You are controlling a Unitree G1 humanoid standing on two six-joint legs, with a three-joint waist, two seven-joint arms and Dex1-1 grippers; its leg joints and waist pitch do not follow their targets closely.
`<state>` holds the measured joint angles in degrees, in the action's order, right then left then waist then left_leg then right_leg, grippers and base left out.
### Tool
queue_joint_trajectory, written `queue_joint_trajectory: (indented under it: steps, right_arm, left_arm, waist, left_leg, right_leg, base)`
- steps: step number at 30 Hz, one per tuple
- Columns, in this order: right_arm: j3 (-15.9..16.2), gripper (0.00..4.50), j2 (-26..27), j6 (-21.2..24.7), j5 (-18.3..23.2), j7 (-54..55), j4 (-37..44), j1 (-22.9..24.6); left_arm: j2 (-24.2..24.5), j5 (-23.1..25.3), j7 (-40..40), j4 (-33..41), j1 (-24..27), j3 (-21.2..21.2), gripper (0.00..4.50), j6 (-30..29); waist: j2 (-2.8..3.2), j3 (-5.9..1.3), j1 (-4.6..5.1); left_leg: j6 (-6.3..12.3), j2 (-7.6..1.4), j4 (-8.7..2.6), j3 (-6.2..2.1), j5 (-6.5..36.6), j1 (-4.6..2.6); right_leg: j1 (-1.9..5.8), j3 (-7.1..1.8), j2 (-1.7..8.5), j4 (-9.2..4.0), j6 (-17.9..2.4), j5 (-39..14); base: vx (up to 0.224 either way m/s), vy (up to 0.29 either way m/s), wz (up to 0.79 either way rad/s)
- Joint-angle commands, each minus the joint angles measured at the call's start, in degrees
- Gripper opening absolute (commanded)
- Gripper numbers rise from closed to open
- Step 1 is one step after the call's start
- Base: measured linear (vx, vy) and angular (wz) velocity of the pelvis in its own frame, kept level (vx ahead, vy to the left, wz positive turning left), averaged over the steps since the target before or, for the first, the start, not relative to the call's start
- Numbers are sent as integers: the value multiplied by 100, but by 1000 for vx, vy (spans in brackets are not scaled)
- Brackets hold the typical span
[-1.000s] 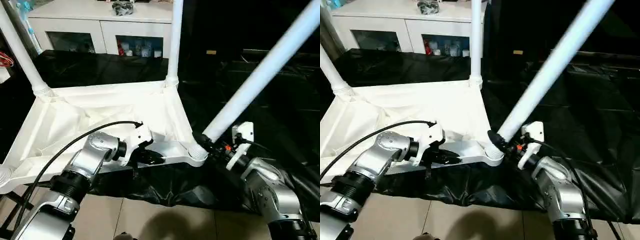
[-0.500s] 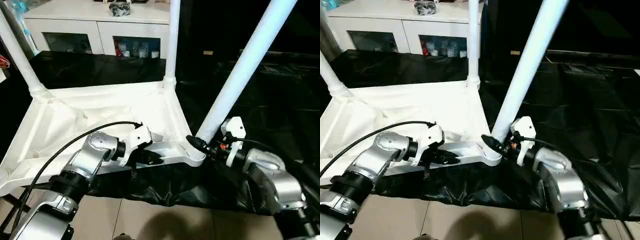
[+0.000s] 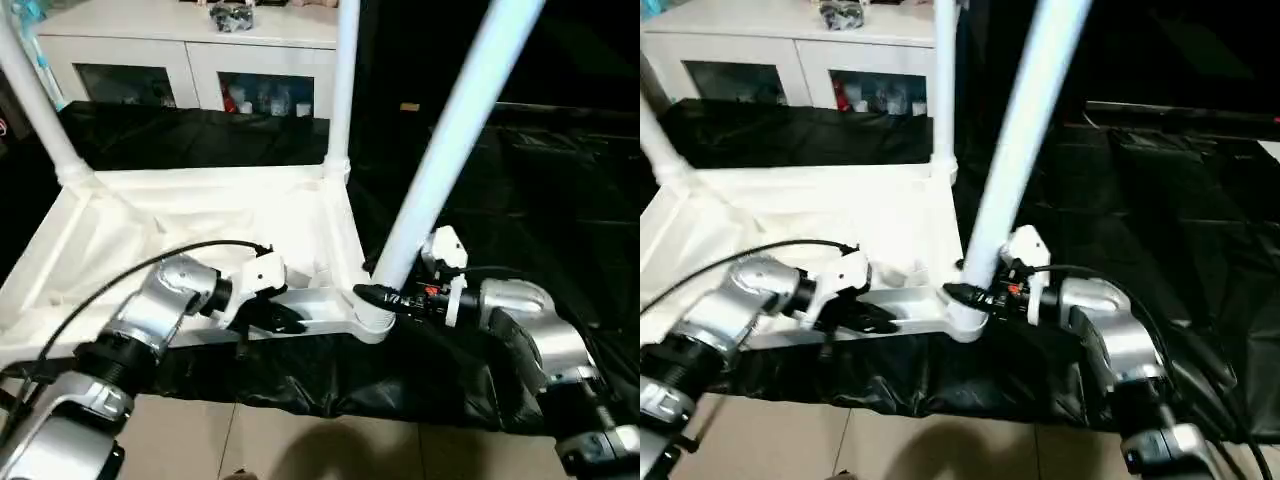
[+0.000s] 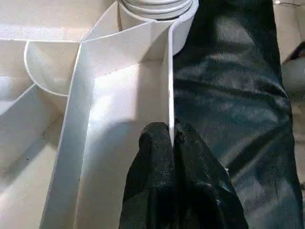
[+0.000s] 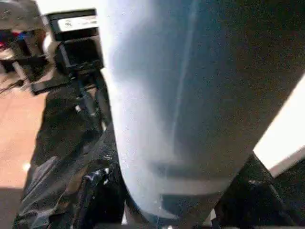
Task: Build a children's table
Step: Insert table leg to table base
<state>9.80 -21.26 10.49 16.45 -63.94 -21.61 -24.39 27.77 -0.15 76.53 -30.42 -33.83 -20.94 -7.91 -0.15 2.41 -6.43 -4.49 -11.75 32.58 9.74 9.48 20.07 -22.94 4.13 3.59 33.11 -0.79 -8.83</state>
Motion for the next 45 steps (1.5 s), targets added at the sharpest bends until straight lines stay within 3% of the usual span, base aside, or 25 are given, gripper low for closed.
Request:
queue_joint_trajectory:
  steps: [1, 4, 7, 14, 17, 20, 21, 22, 25, 29, 36, 42, 45]
  right_arm:
    - [334, 188, -105, 140, -288, -117, -396, 195]
    - [594, 188, -141, -11, -416, -535, -410, 67]
    - [695, 188, -136, -111, -501, -644, -386, 23]
    - [718, 188, -67, -189, -500, -652, -337, 9]
    - [661, 188, -12, -171, -424, -584, -189, 134]
    - [547, 188, 55, -185, -380, -395, -179, 208]
    - [234, 188, 228, -162, -255, 53, -274, 264]
    - [234, 188, 228, -162, -255, 53, -274, 264]
    - [35, 188, 288, -119, -131, 241, -228, 426]
    - [90, 188, 235, -131, -189, 236, -67, 705]
    - [327, 188, 242, -169, -333, -29, -82, 651]
    - [518, 188, 153, -260, -435, -301, -195, 594]
    - [621, 188, 86, -443, -553, -504, -347, 549]
  left_arm:
    - [121, 82, 146, 136, -162, -16, 0, 67]
    - [242, 100, 253, 91, -260, -30, 0, 120]
    - [284, 146, 298, 4, -331, -41, 0, 176]
    - [254, 214, 211, -206, -486, -47, 0, 261]
    - [232, 209, 179, -161, -467, -37, 0, 247]
    - [205, 223, 147, -197, -472, -19, 0, 273]
    - [154, 202, 85, -178, -446, 8, 0, 242]
    - [154, 202, 85, -178, -446, 8, 0, 242]
    - [99, 174, 58, -103, -393, 8, 0, 177]
    - [44, 182, 28, -62, -338, -24, 0, 169]
    - [21, 207, 130, -64, -372, -91, 0, 224]
    - [74, 188, 345, -84, -368, -119, 0, 345]
    - [111, 191, 481, -130, -365, -146, 0, 414]
  waist:
    - [23, -276, -49]
    - [-47, -218, -50]
    - [-72, -191, -48]
    - [-85, -164, -53]
    - [-56, -197, -66]
    - [-53, -219, -86]
    - [34, -258, -109]
    - [16, -251, -108]
    - [35, -250, -112]
    - [56, -251, -163]
    - [63, -280, -193]
    - [53, -249, -184]
    - [17, -214, -176]
  left_leg:
    - [91, -162, -437, -56, 1963, -35]
    - [83, -160, -455, -35, 1979, -31]
    - [73, -162, -467, -37, 2012, -35]
    - [7, -169, -485, -61, 2204, -65]
    - [-20, -176, -483, -69, 2241, -80]
    - [-41, -181, -484, -66, 2183, -72]
    - [-103, -190, -479, -67, 2211, -91]
    - [-112, -183, -482, -64, 2268, -85]
    - [-142, -170, -482, -77, 2385, -93]
    - [-124, -174, -481, -76, 2390, -102]
    - [-108, -178, -469, -58, 2230, -76]
    - [-58, -175, -471, -54, 2190, -70]
    - [-11, -171, -478, -49, 2138, -52]
  right_leg:
    - [201, -239, 456, -431, -830, -2478]
    - [191, -252, 450, -421, -897, -2318]
    - [195, -257, 452, -428, -889, -2371]
    - [177, -259, 472, -465, -804, -2758]
    - [185, -263, 487, -482, -781, -2829]
    - [196, -266, 475, -452, -852, -2573]
    - [194, -271, 480, -442, -945, -2389]
    - [196, -261, 471, -446, -959, -2379]
    - [206, -253, 471, -450, -927, -2517]
    - [201, -263, 477, -483, -839, -2654]
    - [228, -266, 457, -402, -1041, -2064]
    - [225, -268, 457, -413, -997, -2175]
    - [217, -272, 457, -413, -979, -2188]
  base:
    - [0, 0, 0]
    - [0, 0, 0]
    - [0, 0, 0]
    - [0, 0, 0]
    - [0, 0, 0]
    - [0, 0, 0]
    - [0, 0, 0]
    - [0, 0, 0]
    - [0, 0, 0]
    - [0, 0, 0]
    - [0, 0, 0]
    - [0, 0, 0]
    - [0, 0, 0]
